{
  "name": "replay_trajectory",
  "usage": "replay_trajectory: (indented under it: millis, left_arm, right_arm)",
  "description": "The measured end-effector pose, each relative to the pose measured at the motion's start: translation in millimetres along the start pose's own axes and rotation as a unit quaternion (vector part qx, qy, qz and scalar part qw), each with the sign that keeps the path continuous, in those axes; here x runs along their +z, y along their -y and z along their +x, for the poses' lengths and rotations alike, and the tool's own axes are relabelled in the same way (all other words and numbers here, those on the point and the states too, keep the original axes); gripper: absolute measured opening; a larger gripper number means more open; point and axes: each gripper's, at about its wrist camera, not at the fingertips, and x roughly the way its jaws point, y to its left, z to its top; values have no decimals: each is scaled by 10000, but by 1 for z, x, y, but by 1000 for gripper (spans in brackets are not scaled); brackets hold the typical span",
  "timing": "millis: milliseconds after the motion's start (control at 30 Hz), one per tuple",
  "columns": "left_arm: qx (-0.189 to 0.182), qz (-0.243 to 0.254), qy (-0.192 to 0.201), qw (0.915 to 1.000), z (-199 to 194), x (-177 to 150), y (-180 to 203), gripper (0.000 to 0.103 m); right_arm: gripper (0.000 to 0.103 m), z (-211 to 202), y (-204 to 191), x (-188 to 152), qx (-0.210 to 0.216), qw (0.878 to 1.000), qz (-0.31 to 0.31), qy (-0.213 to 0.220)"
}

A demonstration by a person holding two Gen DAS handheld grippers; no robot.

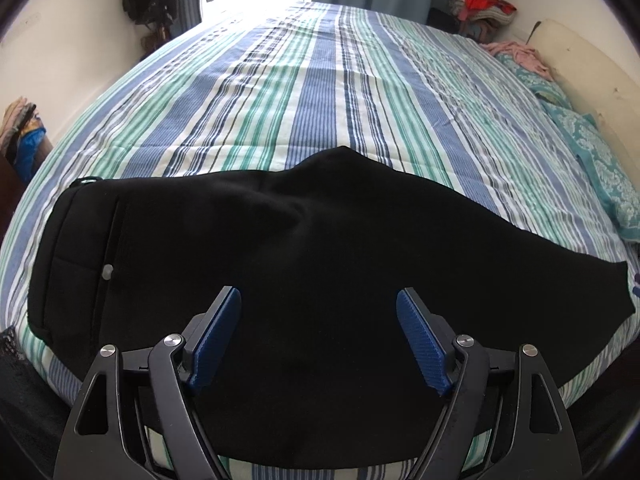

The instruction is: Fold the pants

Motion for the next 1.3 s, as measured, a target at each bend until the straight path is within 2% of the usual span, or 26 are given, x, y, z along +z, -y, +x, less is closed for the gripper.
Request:
replay_trajectory:
  millis: [167,233,300,400,500,533,567,600,767,933,1067,1167,1300]
  left_arm:
    - [-30,166,14,9999,-4,0,14,82]
    - [-9,203,33,9998,-5,-1,16,82]
    - [-2,191,20,9998,-4,-1,16,82]
    - [4,170,-45,9998,1,-3,17,82]
    - [1,206,-75,9998,3,-7,22,82]
    - [-10,227,-73,9997,3,-9,23,82]
    - [-22,243,-67,9997,2,-10,24,82]
    - [-34,248,-58,9997,1,-10,24,82]
    - [-117,102,51,9999,-5,-10,18,82]
    - [-213,-108,97,9997,-6,-12,5,82]
    - [-275,-243,205,9991,-12,-17,-9,82]
    - [-269,-323,285,9987,-18,-23,-23,82]
    - [-301,-545,371,9974,-25,-30,-45,82]
  right_arm:
    - [85,31,-6,-8,170,9987,6,-477]
    - [84,41,-5,-10,506,9964,102,-672]
    - [84,48,-9,-13,1117,9894,97,-920]
    - [81,56,-15,-15,1069,9882,-55,-1097]
    - [68,61,-10,-16,965,9885,338,-1111]
    - [53,60,-10,-15,836,9895,277,-1145]
    - [28,58,-9,-16,791,9894,301,-1184]
    - [16,56,-4,-16,1048,9858,528,-1203]
    - [14,18,-24,-27,2010,9735,891,-626]
    - [14,-16,-91,-42,3238,9402,1043,-173]
    - [14,-21,-171,-52,3892,9153,1034,-75]
    - [14,-11,-237,-64,4109,9072,891,-151]
    - [14,12,-321,-87,4053,9124,441,-356]
